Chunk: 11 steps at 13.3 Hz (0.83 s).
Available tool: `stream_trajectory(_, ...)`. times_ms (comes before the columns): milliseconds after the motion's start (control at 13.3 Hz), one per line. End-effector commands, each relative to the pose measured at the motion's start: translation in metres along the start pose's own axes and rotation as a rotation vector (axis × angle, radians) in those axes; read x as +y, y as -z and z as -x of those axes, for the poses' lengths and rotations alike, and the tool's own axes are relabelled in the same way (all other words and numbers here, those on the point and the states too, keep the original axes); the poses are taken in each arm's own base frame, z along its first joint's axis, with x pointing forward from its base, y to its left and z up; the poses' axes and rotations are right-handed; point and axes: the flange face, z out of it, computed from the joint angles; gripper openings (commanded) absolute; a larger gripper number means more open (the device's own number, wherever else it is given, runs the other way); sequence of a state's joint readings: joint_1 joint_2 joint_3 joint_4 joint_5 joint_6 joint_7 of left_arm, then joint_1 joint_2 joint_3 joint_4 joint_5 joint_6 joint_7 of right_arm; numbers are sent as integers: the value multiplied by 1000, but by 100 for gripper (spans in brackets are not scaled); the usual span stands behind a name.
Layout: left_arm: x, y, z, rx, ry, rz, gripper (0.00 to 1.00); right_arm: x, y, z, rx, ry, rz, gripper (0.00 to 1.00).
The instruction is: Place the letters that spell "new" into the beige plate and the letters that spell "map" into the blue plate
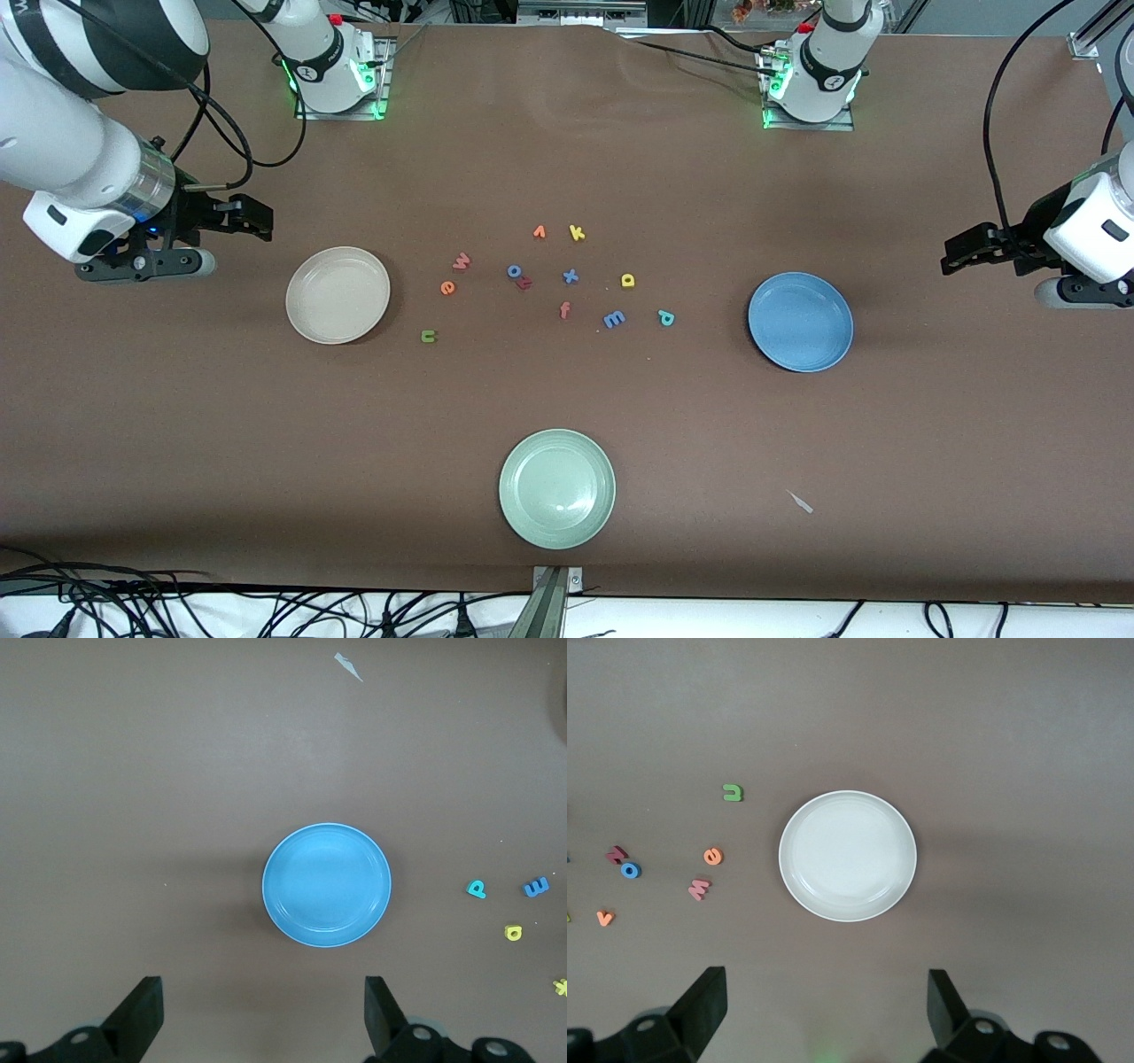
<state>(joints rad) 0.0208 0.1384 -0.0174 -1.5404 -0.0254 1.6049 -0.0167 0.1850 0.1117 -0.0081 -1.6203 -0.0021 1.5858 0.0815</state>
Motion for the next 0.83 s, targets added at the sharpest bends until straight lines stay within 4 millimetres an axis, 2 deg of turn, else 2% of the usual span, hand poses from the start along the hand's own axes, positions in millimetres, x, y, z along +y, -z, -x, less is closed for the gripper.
stream_trajectory(0, -1, 5, -2, 2, -6, 18, 100, -2, 0, 3, 8, 10, -6, 100)
stream_trajectory(753, -1, 5, -2, -1, -8, 18, 100, -2, 0, 3, 7, 10, -14, 100)
